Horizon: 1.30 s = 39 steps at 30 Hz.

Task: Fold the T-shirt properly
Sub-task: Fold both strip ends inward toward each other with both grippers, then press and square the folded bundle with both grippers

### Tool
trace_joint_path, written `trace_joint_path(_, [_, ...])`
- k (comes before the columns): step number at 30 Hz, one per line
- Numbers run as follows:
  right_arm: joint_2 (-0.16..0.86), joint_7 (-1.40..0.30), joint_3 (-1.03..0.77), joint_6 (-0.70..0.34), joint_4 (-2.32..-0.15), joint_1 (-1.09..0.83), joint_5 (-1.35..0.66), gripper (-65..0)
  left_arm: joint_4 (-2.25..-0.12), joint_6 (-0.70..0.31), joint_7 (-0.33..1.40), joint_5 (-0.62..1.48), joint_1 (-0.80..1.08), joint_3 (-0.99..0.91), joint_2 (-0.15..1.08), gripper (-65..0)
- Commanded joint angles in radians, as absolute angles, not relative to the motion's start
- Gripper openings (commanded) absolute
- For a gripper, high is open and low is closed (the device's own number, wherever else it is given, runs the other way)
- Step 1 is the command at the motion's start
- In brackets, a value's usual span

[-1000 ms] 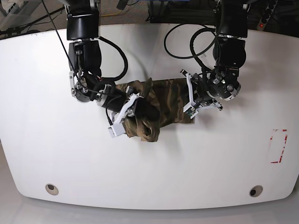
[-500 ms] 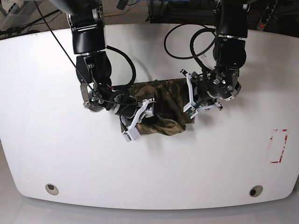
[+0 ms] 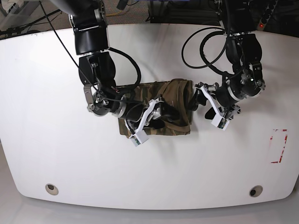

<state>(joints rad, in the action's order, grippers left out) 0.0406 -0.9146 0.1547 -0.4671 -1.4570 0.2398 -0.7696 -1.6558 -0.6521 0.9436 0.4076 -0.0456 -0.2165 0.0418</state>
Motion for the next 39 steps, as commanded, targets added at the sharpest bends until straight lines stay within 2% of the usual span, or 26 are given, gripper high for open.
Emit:
trace_joint_path(1, [0.035, -0.895, 0.163, -0.475, -1.501, 0.262, -0.789, -23.3, -1.725, -0.656, 0.923, 0.43, -0.05, -0.259, 0.076, -25.1])
trace_joint_path(5, [0.059, -0.895, 0.163, -0.475, -1.534, 0.259, -0.789, -23.5, -1.748, -0.657, 0.923, 0.426, -0.042, -0.323, 0.13, -25.1])
trace_joint_path(11, [0.102, -0.892, 0.166, -0.479, -1.506, 0.232, -0.743, -23.5, -1.747, -0.656, 0.923, 0.426, -0.021, -0.326, 0.274, -25.1])
trace_joint_path(17, [0.022, -0.828, 0.166, -0.483, -1.38, 0.236, -0.535, -23.5, -1.751, -0.659, 0.923, 0.426, 0.008, -0.325, 0.357, -25.1])
trace_joint_path(22, [-0.042, -0.762, 0.162, -0.481, -1.257, 0.286, -0.406, -23.5, -1.755, -0.659, 0.921, 0.426, 0.01, -0.231, 0.384, -25.1])
trace_joint_path(27, [-0.036, -0.797, 0.16, -0.479, -1.349, 0.297, -0.47, -23.5, -1.774, -0.659, 0.92, 0.426, 0.008, -0.107, 0.384, -25.3])
trace_joint_path(32, [0.054, -0.848, 0.159, -0.476, -1.451, 0.325, -0.57, -23.5, -1.788, -0.653, 0.905, 0.426, -0.008, 0.036, 0.343, -25.3])
trace_joint_path(39, [0.156, -0.84, 0.159, -0.476, -1.383, 0.38, -0.591, -23.5, -1.788, -0.653, 0.891, 0.354, -0.048, 0.139, 0.248, -25.3])
